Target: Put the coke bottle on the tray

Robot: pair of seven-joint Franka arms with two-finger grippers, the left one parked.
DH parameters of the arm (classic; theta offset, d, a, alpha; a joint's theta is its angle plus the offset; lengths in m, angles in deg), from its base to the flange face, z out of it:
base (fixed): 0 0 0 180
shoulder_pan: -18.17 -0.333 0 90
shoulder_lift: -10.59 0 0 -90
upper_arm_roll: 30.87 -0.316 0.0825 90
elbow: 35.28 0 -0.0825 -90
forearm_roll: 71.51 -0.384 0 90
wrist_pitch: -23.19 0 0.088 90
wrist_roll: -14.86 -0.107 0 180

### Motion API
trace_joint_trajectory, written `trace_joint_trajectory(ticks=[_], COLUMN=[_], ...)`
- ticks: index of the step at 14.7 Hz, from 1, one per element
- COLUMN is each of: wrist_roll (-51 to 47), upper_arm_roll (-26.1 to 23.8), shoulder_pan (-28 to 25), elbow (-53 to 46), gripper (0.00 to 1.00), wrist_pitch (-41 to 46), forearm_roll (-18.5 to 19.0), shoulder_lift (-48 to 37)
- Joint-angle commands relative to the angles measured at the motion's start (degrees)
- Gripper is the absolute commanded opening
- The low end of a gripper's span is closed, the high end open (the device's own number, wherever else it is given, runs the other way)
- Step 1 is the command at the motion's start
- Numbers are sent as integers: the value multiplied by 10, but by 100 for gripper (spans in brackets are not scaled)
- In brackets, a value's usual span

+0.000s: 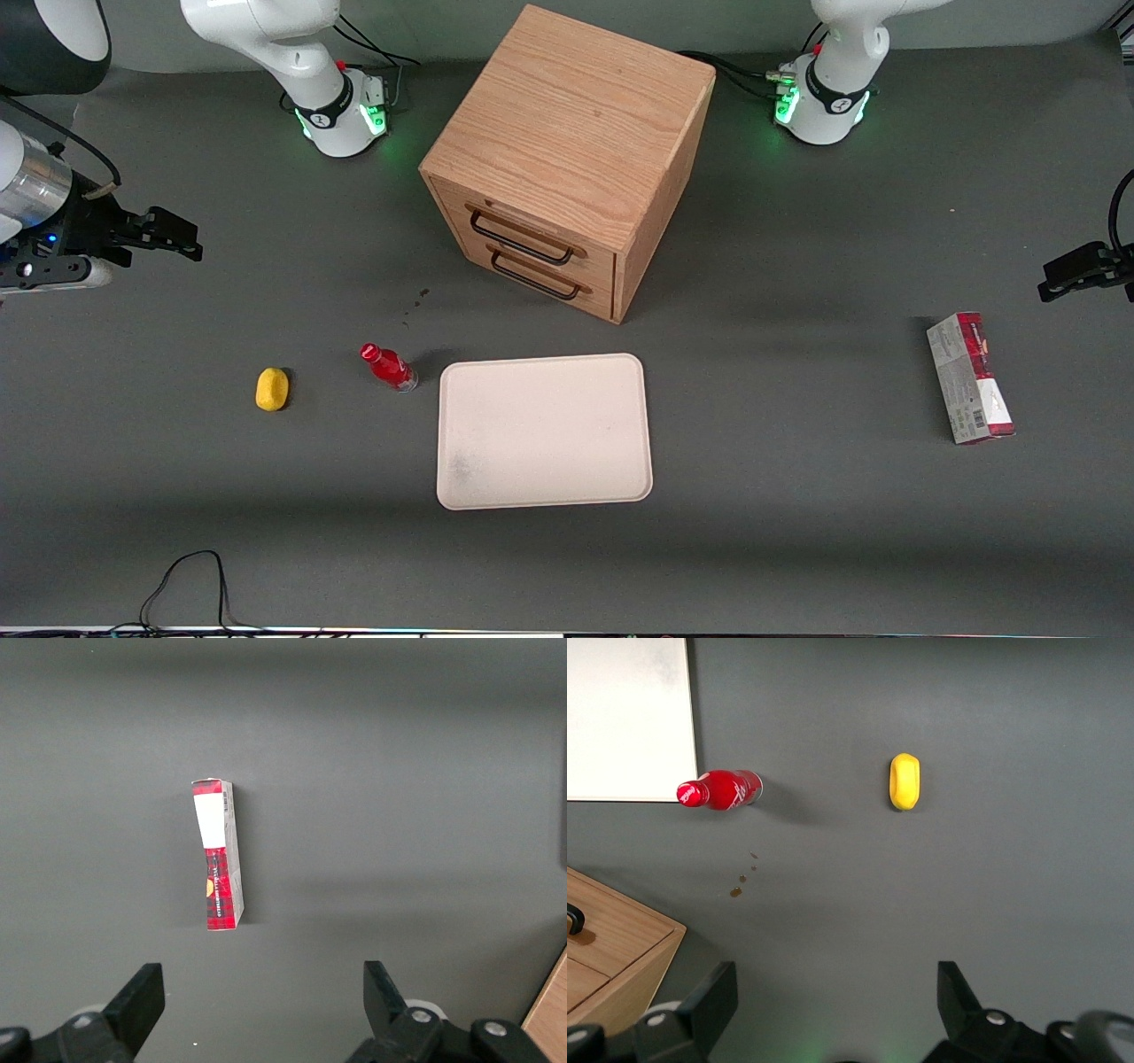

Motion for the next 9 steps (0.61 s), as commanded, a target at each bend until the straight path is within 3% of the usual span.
trace_joint_trajectory(ticks=[1,9], wrist_roll=[7,12], upper_arm_roll=[-2,0], shoulder_pan=[1,4], elbow=[-13,-20], gripper=[100,100], wrist_pitch=[5,6], forearm_roll=[9,-19], shoulder_lift=[8,10])
